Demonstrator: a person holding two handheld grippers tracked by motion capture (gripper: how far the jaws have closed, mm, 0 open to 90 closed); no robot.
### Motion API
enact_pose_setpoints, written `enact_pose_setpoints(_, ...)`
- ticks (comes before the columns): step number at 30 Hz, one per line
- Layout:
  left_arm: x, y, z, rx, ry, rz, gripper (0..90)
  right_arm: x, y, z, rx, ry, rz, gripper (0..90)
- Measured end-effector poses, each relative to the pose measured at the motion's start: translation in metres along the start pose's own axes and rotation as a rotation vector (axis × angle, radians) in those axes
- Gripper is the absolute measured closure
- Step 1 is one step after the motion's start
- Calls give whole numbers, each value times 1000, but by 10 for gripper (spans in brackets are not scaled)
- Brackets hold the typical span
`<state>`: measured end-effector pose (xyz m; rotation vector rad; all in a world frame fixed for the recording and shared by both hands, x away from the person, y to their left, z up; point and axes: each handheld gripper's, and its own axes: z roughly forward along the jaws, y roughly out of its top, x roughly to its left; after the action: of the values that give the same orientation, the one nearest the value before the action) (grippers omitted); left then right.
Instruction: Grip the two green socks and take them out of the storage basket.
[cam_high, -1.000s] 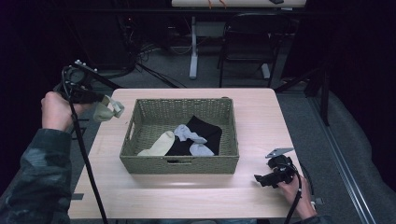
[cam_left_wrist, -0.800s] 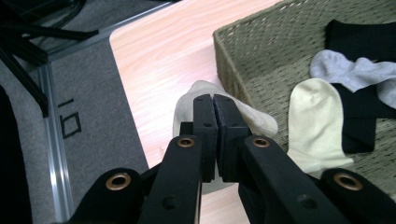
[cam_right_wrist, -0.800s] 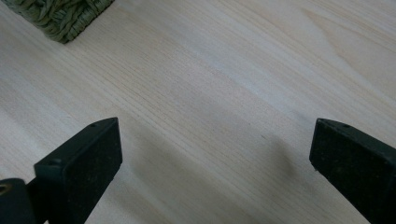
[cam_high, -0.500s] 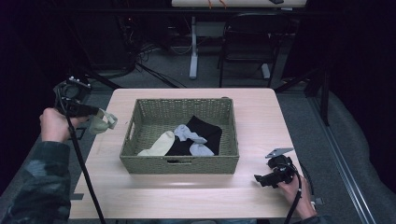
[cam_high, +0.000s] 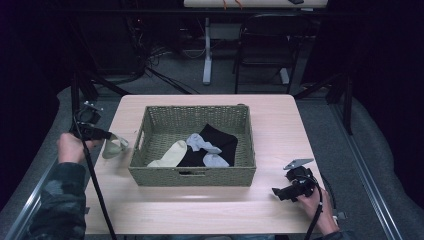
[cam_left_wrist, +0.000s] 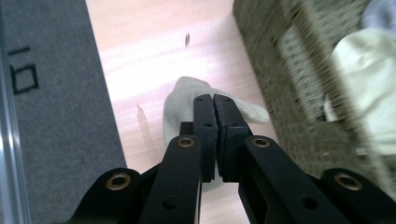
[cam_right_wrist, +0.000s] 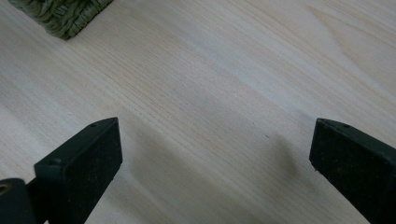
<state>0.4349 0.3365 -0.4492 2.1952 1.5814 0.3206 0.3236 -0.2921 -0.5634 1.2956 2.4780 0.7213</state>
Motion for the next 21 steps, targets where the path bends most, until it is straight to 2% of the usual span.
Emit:
enact_pose_setpoints(4,2,-8,20,15,-42,-29,878,0,0,2,3,2,3,16)
enact_pose_setpoints(8,0,-13,35,45,-52,-29,865,0,0,1,1,6,4,16)
enact_pose_setpoints(15,-1,-25,59,76,-84,-53,834,0,0,1,-1,3,1,16)
enact_pose_setpoints(18,-1,-28,66,89,-94,-60,817,0,0,1,4,2,3,16)
enact_pose_setpoints(21,-1,-28,65,88,-105,-53,771,0,0,1,3,2,1,17)
